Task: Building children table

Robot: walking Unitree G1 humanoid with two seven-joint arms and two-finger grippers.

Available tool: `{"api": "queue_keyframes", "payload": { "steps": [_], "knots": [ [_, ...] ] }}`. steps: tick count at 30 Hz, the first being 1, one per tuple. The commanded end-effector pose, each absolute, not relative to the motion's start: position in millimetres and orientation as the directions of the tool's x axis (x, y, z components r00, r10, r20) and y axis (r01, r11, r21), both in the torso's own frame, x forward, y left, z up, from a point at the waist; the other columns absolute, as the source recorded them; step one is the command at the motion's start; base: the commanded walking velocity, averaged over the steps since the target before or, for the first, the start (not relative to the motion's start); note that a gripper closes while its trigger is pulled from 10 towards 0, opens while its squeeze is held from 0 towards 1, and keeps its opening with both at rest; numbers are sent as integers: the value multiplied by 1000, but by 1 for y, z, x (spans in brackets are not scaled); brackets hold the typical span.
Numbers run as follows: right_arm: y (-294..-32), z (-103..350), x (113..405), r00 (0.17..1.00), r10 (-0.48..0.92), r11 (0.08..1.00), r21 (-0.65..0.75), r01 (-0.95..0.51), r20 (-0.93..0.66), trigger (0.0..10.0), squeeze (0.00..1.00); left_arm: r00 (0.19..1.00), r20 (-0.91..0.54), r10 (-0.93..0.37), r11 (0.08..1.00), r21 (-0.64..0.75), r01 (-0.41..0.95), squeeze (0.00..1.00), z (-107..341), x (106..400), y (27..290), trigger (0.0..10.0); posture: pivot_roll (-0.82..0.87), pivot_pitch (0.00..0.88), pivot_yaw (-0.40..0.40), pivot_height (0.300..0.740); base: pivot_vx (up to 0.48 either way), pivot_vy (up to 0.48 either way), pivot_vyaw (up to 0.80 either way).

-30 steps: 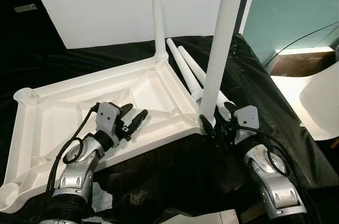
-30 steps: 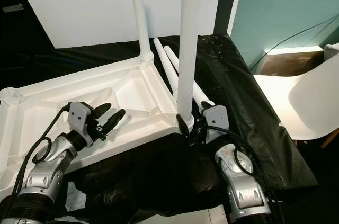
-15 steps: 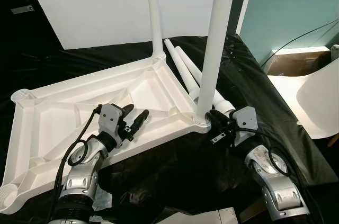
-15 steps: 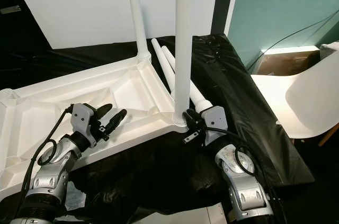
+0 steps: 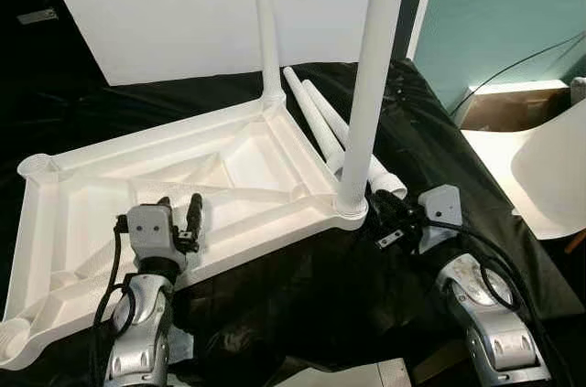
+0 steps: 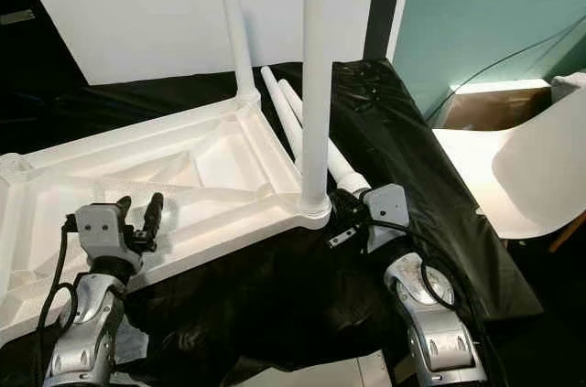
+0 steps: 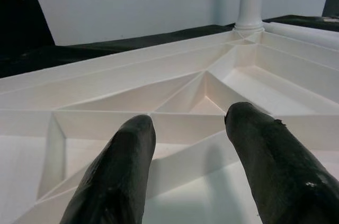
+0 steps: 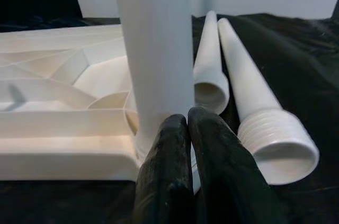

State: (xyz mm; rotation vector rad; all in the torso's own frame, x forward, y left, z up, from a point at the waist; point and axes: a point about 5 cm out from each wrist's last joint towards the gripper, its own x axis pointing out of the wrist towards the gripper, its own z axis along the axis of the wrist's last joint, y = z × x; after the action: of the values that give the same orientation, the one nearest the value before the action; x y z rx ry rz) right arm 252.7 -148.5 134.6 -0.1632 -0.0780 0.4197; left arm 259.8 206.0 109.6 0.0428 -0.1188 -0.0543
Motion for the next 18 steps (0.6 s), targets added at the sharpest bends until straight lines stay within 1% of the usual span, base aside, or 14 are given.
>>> {"api": "queue_keyframes", "payload": {
  "steps": [1,3,6,13,15,16,18],
  "knots": [
    [-146,128,251,904,427,895,-146,-421,11,10000,0,993,111,-41,998,57,35,0,110,256,209,10000,-37,0,34,740,0,0,0],
    [-146,128,252,908,420,898,-148,-414,13,10000,0,990,133,-54,998,52,48,0,114,252,208,10000,-36,0,32,740,0,0,0],
    [-147,128,251,911,411,901,-154,-405,13,10000,0,988,152,-39,999,42,33,0,119,245,202,10000,-36,0,31,740,0,0,0],
    [-148,125,252,905,424,892,-165,-422,-20,10000,0,989,136,-51,998,41,46,0,117,239,198,10000,-34,0,26,740,0,0,0],
    [-146,120,253,886,457,871,-166,-463,-72,10000,0,990,90,-106,994,21,105,0,111,235,193,10000,-26,0,21,740,0,0,0],
    [-146,120,253,886,457,871,-166,-463,-72,10000,0,990,90,-106,994,21,105,0,111,235,193,10000,-26,0,21,740,0,0,0],
    [-140,117,257,861,498,845,-168,-508,-103,10000,0,984,48,-173,985,30,171,0,108,236,193,10000,-16,0,16,740,0,0,0]
  ]
}}
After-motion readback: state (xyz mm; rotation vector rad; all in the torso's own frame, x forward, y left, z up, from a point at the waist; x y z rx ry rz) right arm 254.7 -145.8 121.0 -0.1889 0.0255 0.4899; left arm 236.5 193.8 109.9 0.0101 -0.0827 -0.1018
